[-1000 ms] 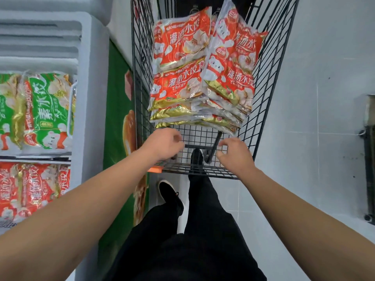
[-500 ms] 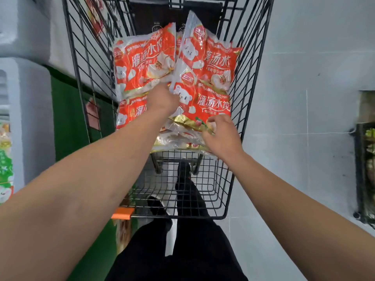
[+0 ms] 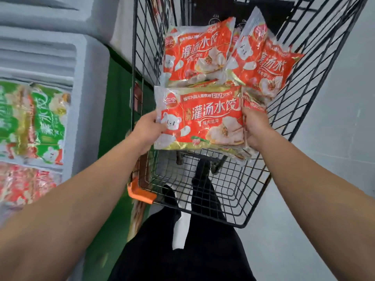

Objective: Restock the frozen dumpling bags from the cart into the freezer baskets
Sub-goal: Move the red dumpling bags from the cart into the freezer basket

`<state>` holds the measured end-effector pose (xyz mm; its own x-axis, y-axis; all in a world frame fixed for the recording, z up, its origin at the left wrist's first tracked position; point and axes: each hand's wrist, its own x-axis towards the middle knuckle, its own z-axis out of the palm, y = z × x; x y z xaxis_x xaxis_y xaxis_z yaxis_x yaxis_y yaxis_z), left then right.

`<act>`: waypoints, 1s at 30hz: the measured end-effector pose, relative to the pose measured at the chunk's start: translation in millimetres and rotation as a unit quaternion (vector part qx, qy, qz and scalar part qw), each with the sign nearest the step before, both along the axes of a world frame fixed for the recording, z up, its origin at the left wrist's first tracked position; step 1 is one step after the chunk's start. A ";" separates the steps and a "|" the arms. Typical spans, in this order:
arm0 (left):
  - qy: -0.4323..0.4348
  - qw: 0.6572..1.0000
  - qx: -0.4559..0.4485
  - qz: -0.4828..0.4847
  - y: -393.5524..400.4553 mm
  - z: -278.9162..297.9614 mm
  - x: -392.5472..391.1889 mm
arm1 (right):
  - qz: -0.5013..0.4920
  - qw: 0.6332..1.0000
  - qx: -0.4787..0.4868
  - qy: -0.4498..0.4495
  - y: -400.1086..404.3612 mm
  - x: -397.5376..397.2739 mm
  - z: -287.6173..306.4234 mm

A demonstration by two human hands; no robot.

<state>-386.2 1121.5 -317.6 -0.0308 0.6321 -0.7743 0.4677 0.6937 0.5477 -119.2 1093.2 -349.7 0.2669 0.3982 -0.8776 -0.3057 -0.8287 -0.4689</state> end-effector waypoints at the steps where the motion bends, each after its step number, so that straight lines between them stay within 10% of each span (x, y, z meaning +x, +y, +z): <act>1: -0.012 1.000 -0.012 0.027 -3.3 -0.8 -1.7 | -0.010 1.000 0.006 0.015 -0.8 -5.6 3.8; 14: -0.054 0.976 0.111 0.178 -80.5 73.4 -84.6 | 0.015 0.989 0.121 -0.081 -39.6 -90.3 94.1; 30: -0.045 0.876 0.147 0.457 -332.0 127.4 -361.3 | 0.360 0.897 0.247 -0.071 -137.7 -424.9 170.5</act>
